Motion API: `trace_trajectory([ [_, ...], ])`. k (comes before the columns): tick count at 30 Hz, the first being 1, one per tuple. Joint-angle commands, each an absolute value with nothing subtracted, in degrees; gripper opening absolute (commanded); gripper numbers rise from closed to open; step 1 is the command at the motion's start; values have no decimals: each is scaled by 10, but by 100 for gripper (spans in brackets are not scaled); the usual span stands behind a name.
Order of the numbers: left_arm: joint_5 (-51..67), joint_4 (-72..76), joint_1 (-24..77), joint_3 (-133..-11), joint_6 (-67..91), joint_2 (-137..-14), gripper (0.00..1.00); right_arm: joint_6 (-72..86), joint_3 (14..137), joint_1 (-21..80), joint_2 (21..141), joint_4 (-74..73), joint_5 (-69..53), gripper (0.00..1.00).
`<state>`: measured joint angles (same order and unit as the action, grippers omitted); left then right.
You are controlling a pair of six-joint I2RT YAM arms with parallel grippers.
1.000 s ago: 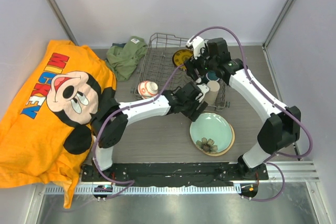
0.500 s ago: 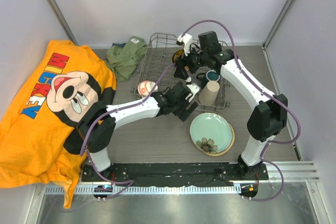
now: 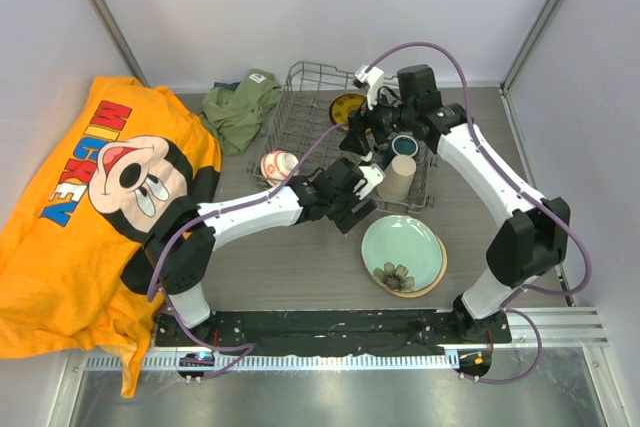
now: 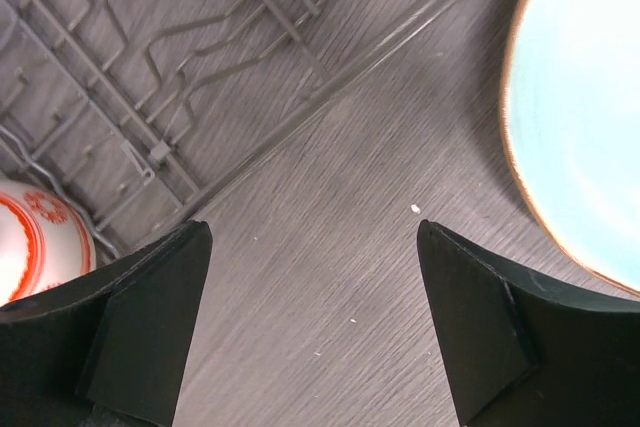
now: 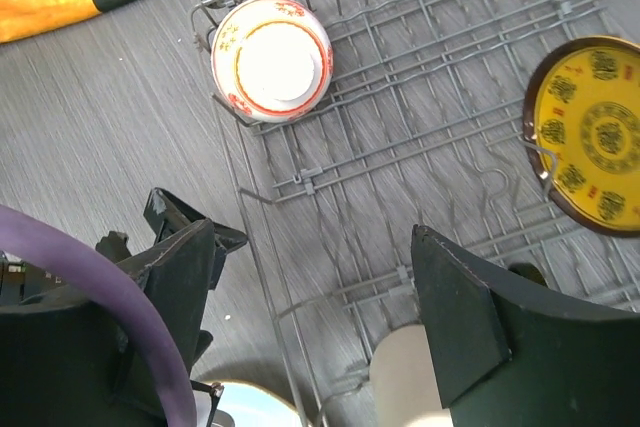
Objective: Unload the mixed dishes from the dish rack
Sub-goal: Pick up the plate from the dish rack.
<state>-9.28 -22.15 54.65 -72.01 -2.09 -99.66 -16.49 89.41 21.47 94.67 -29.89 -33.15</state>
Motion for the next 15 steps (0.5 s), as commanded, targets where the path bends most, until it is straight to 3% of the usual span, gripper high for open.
trace_trajectory([
  [1,-112,-223,571,-744,-115,-927,90,-180,872,117,897,-136,-152,80],
  [15,-118,-243,549,-772,-110,-935,91,-162,826,116,776,-170,-187,80],
])
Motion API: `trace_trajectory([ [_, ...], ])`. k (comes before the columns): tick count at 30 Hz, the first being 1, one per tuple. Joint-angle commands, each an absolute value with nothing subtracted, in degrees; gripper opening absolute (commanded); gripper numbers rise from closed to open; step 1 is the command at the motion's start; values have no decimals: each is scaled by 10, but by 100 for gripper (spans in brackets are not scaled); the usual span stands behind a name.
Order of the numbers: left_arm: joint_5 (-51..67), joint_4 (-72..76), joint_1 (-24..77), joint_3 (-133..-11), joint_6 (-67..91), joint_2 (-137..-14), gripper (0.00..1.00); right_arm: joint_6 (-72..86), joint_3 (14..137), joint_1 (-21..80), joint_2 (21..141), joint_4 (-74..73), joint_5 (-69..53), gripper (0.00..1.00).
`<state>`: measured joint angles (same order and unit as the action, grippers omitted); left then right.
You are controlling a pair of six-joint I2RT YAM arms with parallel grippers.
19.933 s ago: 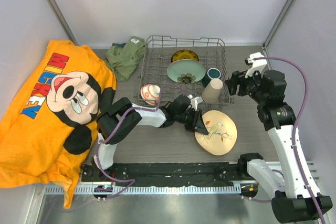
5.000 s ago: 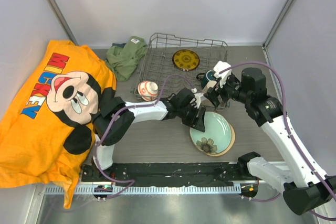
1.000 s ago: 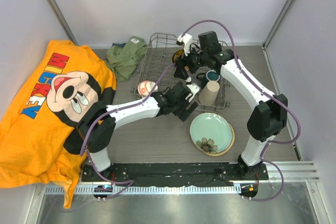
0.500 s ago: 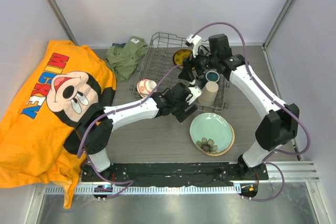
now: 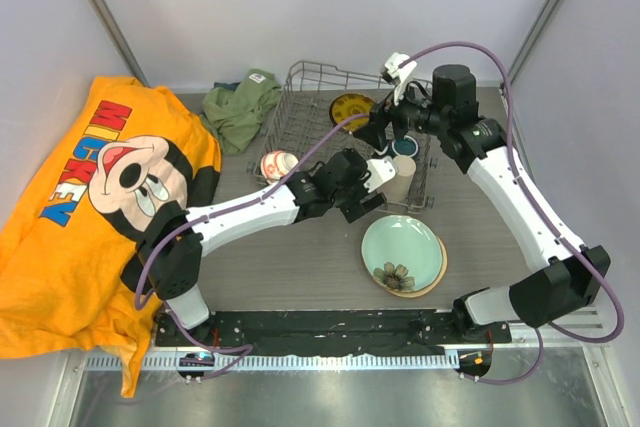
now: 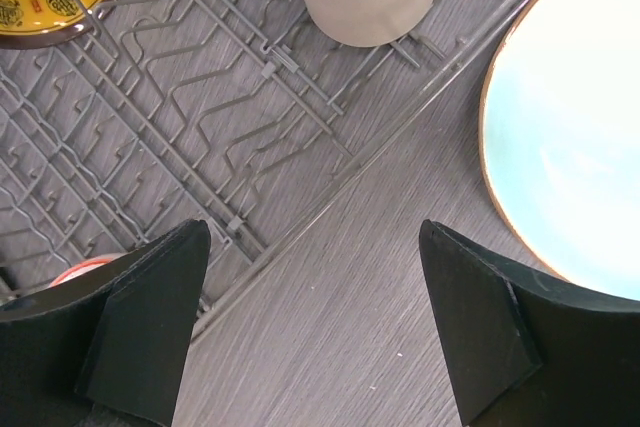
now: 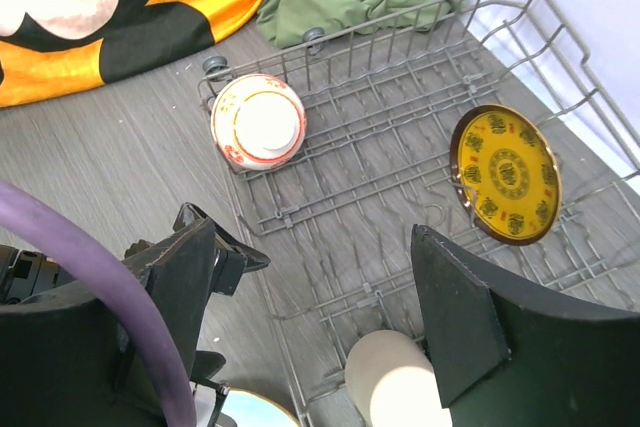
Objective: Unload the mixed dishes from the dish rack
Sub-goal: Pick up the plate from the dish rack.
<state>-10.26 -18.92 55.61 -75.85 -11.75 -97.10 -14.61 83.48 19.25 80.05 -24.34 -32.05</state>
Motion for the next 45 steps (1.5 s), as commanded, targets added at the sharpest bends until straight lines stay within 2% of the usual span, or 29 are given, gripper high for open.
trace_trajectory([
  [1,-114,-245,549,-778,-110,-939,90,-159,822,115,772,-171,-188,81],
  [10,-123,-281,548,-874,-112,-990,92,-120,794,119,766,-176,-230,82],
  [32,-137,-331,515,-1086,-126,-1127,95,-88,746,192,736,-163,-214,84],
  [45,-123,-327,464,-1094,-120,-1148,95,-113,748,192,693,-170,-158,84],
])
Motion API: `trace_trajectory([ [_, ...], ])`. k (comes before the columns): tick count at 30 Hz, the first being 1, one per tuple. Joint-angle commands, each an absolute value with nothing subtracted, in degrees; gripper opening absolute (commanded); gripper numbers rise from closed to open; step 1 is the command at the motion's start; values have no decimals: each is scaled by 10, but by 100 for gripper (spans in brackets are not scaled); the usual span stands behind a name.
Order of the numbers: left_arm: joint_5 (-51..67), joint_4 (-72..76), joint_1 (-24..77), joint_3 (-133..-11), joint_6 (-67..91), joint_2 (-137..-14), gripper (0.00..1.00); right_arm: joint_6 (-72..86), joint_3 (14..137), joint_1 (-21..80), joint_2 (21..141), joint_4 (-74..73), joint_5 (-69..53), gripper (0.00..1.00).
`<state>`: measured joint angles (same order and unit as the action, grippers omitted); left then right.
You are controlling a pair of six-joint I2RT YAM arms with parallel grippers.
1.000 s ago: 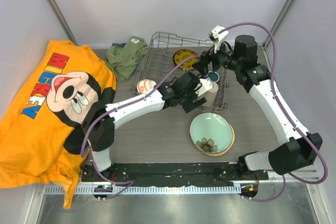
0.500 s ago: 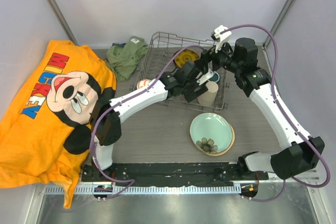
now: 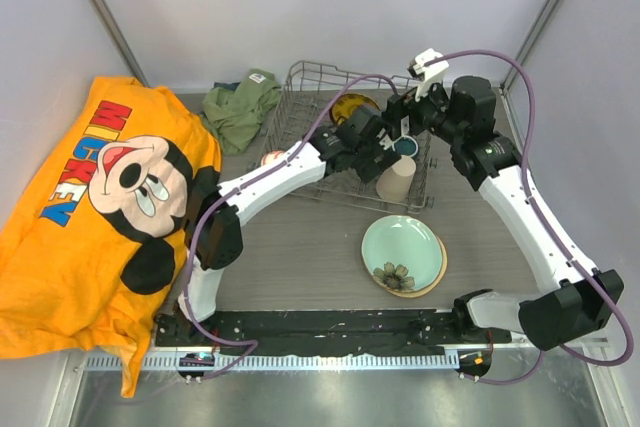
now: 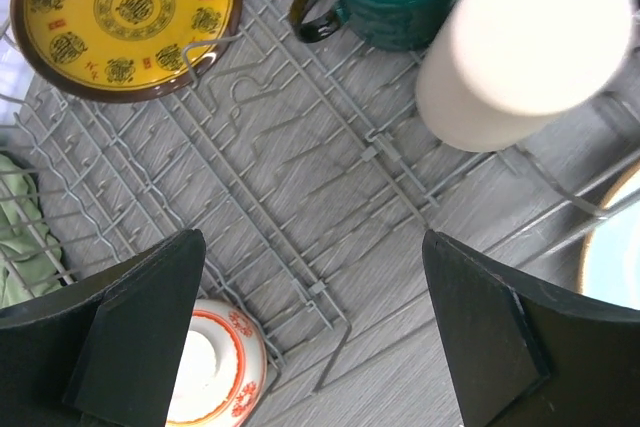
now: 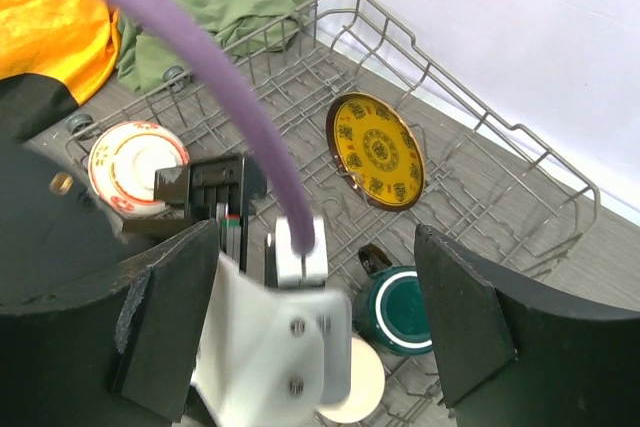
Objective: Unload the mixed dishes from the dish rack
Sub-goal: Pick up the plate from the dish rack.
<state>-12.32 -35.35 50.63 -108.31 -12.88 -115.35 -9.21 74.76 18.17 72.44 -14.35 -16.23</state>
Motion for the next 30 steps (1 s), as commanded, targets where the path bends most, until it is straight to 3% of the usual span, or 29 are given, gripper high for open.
trace_trajectory([
  [1,-123,-323,460,-1089,-119,-1143,95,-114,750,192,689,-171,-157,84],
  [13,-105,-287,395,-995,-117,-1085,96,-142,792,183,736,-159,-85,83],
  [30,-64,-264,311,-858,-105,-933,95,-198,1044,138,1081,-179,-132,82],
])
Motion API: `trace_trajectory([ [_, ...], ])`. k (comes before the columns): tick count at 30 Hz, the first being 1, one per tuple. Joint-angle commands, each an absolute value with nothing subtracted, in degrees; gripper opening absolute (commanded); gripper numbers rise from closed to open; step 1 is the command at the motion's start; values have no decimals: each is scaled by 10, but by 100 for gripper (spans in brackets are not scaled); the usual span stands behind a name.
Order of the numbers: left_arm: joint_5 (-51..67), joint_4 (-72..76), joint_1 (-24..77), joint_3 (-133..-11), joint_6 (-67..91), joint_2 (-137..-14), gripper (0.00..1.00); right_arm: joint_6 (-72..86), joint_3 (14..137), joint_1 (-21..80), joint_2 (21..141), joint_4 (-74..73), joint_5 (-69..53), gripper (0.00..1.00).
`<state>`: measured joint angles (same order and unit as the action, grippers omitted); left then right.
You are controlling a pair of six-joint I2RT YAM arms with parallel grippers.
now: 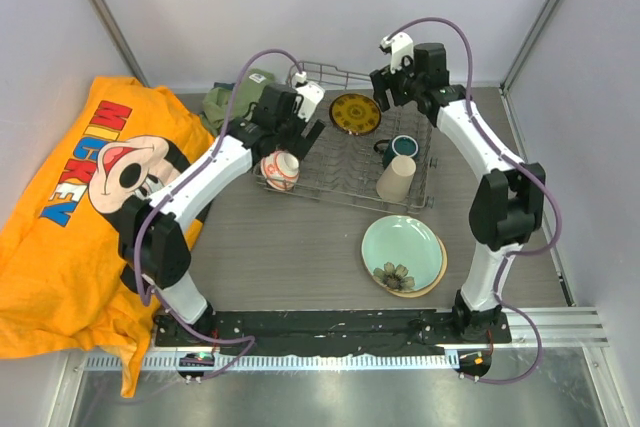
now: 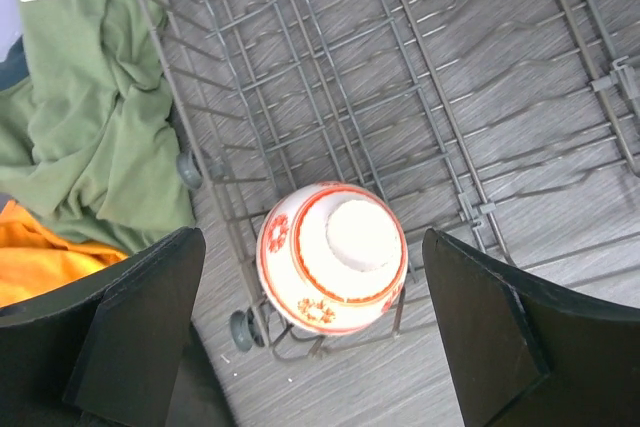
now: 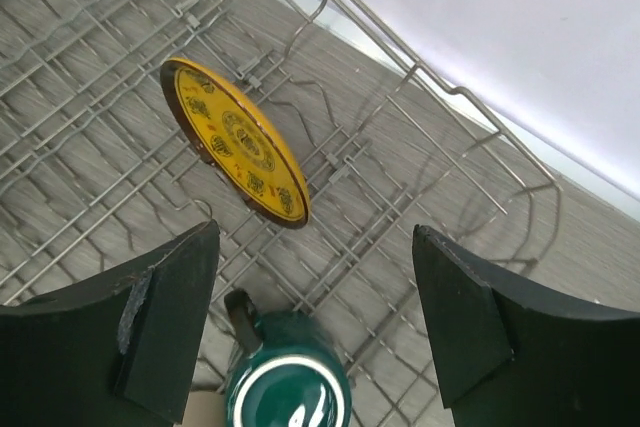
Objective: Unload the mixed dishes from the dish rack
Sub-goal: Pick up the plate from the dish rack.
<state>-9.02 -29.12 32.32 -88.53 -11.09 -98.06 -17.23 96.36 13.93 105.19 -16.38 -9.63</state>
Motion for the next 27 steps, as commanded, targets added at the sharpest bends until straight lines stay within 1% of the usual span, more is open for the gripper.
trace_trajectory([
  [1,-62,-263,308,-852,-105,-919,96,-200,1055,138,1103,-185,-137,82],
  [8,-42,-261,280,-810,-105,-871,96,-246,1113,139,1176,-214,-177,80],
  [15,-41,-266,273,-790,-111,-846,96,-280,1126,138,1215,-229,-204,80],
  [27,-32,-242,272,-762,-156,-840,96,-335,1162,138,1287,-230,-200,79],
])
